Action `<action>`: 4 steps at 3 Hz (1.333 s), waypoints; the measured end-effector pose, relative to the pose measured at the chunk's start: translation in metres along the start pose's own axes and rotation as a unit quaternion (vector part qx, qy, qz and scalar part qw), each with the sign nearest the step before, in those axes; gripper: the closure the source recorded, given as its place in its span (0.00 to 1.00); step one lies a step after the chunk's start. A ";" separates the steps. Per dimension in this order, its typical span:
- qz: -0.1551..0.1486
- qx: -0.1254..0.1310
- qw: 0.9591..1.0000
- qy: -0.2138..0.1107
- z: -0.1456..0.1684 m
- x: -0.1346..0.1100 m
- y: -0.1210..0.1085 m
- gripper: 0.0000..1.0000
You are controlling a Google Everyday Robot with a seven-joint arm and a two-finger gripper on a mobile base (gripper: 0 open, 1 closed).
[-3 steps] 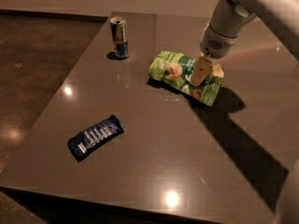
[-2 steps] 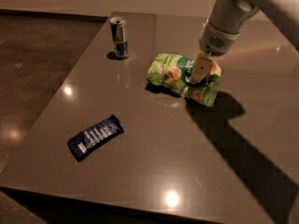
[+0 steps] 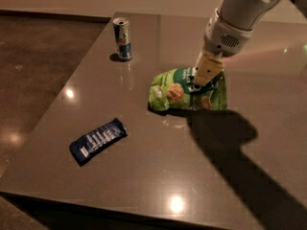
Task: Move green rice chip bag near rxbar blueberry
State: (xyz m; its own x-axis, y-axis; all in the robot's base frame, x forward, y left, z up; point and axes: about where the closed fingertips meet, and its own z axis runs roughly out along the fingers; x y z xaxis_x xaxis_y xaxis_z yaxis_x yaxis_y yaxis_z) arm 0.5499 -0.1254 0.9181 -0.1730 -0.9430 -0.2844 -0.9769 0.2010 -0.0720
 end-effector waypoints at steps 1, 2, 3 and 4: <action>-0.052 -0.024 0.998 -0.024 -0.008 -0.022 0.033 1.00; -0.093 -0.050 0.994 -0.040 -0.007 -0.041 0.057 0.85; -0.116 -0.072 0.989 -0.052 -0.004 -0.051 0.072 0.63; -0.117 -0.067 0.989 -0.057 -0.004 -0.055 0.071 0.38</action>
Offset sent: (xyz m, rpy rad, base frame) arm -0.0852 0.0719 0.0175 0.0999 0.0927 0.3460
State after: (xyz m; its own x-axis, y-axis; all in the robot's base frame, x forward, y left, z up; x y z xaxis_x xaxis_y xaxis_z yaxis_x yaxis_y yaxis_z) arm 0.4899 -0.0602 0.9328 0.0686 -0.9216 -0.3819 -0.9976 -0.0641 -0.0247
